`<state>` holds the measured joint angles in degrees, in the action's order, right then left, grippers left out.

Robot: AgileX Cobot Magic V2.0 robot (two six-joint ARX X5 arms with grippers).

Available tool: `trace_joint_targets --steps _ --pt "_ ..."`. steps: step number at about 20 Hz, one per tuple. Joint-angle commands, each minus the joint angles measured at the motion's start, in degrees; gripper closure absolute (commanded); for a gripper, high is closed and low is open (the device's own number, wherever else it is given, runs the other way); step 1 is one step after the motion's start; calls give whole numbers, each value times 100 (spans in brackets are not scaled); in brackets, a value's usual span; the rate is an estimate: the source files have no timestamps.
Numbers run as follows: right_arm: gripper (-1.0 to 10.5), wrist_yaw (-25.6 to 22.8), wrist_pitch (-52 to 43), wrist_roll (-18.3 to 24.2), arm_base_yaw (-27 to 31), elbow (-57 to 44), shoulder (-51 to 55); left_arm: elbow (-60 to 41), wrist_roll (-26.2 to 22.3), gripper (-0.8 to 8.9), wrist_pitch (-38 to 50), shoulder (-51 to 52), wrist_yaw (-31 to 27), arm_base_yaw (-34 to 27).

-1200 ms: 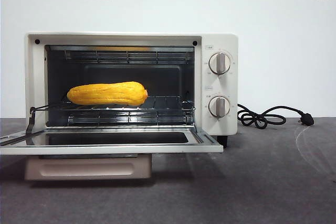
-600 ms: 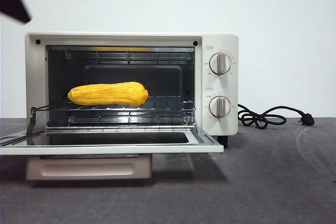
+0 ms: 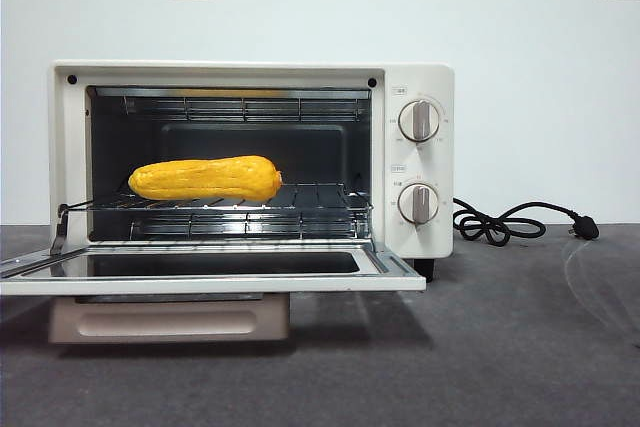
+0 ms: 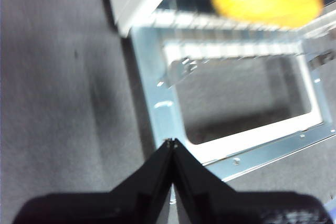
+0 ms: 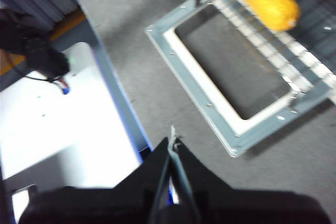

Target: Take the corn from the table,put the corn in the oven

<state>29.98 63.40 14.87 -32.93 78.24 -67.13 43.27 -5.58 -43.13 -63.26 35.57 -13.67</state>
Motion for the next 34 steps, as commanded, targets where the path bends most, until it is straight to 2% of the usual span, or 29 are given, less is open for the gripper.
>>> trace_joint_targets --steps 1,9,19,29,34 --pt "959 26 -20 170 127 -2 -22 -50 -44 822 151 -592 44 -13" --pt "959 26 -42 181 225 -2 -22 -50 92 821 372 -2232 33 94" --pt "959 24 -74 190 225 -2 -22 -50 83 822 310 -2546 -398 831" --pt "959 24 -83 188 225 -2 -22 125 -155 822 -131 -2533 861 616" --pt "959 24 -77 186 225 -2 -22 774 -350 821 -721 -2470 986 400"
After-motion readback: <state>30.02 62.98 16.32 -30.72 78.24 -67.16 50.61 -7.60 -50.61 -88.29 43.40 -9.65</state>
